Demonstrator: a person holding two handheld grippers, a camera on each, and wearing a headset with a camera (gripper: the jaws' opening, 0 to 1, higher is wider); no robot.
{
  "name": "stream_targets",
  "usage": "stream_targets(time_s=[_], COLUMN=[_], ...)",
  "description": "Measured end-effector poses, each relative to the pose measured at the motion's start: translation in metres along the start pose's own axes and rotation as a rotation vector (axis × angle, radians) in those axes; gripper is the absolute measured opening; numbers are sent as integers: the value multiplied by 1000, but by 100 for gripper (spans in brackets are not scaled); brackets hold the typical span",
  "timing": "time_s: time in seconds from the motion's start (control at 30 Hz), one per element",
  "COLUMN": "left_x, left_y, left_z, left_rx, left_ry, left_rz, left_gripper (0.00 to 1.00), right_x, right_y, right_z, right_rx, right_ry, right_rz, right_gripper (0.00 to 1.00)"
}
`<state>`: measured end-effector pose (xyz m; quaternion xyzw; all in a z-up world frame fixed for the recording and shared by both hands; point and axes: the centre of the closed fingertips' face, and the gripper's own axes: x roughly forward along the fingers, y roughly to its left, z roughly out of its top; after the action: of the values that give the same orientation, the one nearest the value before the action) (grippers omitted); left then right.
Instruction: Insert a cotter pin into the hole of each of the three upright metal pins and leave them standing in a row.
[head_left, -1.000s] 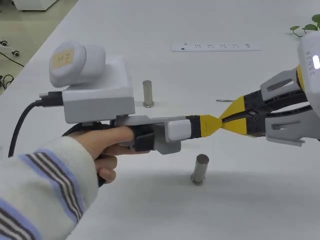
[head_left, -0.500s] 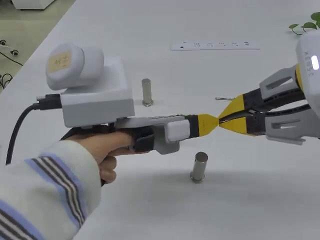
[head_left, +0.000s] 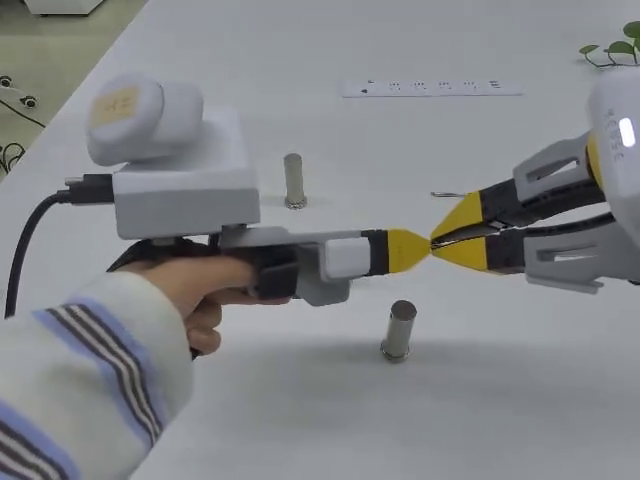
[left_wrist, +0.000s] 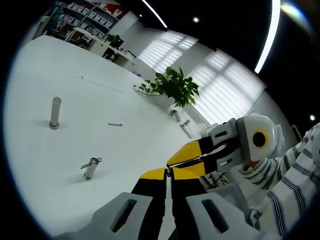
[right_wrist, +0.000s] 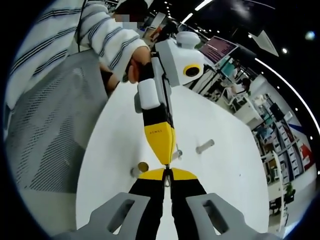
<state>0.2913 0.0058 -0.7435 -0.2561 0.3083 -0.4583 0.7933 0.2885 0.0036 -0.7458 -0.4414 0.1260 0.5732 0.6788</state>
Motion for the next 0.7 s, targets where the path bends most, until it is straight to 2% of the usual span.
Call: stream_targets(time_s=[0.1,0.17,0.23,0.33,0.37,0.47,0.53,0.6,0.7], left_x=[-1,-4,-6,-10,-12,-16,-18,-20,-22], left_y=[2,4,5,5,2,-4,-8,-12,-16], left_z=[0,-1,-1,-2,0,1,1,0,-3], left_rx=[-5,-2,3,26,65,139,199,241,316], left_ry=[-3,-4,-3,-3,-7,-7,-5,-4,1], left_rz=[4,7,7,5,-15,-49,-70,-91,-113], left_gripper=[0,0,0,0,0,0,0,0,0], right_x=[1,0,-2,-3,-2,-2,-3,-4,-4], right_y=[2,0,0,0,1,7,5,8,15], right_z=[0,0,1,-3,-3,-3,-2,-1,2], right_rx=[27,43,66,155,170,279,315,377,426], right_ry=[-8,-19,-34,-61,-65,-108,-134,-160,-186], right_rz=[4,-5,-6,17,22,71,72,103,144], right_gripper=[7,15,18,18,19,22,22,22,22])
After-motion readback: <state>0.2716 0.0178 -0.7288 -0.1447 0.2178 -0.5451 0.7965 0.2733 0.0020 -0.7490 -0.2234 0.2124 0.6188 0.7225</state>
